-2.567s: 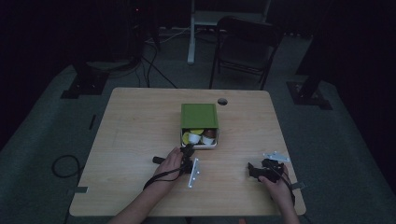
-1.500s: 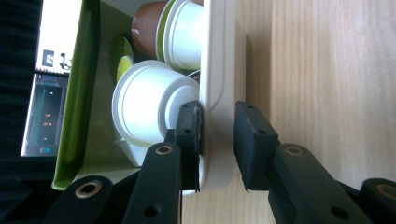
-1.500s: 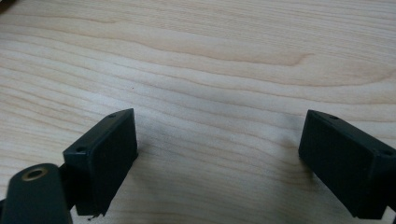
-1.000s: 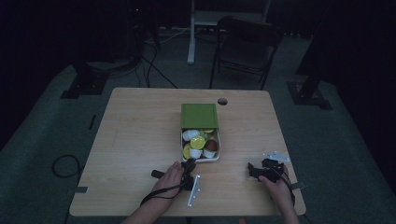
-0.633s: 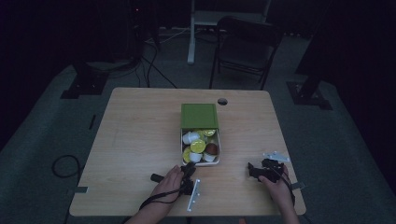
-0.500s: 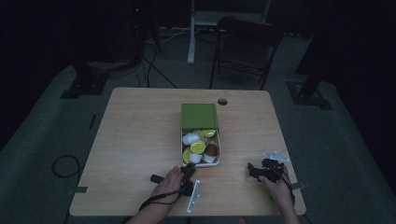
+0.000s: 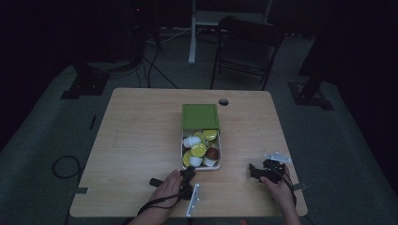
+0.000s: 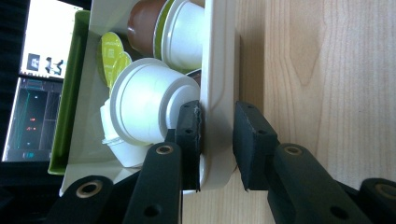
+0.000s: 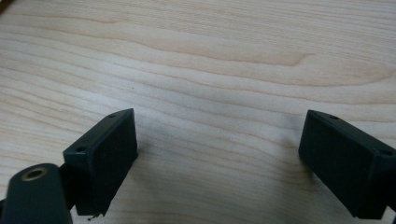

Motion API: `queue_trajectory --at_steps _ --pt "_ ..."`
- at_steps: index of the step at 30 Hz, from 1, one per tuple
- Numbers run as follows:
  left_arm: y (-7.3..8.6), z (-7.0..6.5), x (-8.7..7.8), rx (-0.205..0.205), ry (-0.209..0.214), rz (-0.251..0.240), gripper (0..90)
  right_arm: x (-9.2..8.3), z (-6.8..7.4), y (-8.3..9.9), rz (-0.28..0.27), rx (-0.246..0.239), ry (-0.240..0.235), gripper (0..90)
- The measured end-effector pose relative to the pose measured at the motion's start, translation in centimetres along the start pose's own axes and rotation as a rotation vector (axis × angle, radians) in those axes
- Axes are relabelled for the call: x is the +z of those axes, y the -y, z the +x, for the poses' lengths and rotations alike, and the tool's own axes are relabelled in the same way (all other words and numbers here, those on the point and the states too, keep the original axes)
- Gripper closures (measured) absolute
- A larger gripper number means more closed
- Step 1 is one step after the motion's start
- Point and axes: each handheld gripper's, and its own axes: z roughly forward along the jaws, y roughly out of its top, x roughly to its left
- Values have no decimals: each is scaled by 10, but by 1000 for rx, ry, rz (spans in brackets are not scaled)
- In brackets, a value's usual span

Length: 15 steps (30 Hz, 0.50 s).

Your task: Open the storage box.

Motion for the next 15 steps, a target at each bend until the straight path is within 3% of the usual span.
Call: queue_trajectory --at_steps 10,12,13,15 --pt "1 2 -3 -30 15 -16 722 0 0 0 0 0 0 110" --pt "1 2 -4 -35 19 -19 688 0 0 0 0 0 0 110" --pt "1 2 -5 -63 39 -29 678 0 0 0 0 0 0 110" --pt "2 3 -5 -79 51 -35 658 0 0 0 0 0 0 110"
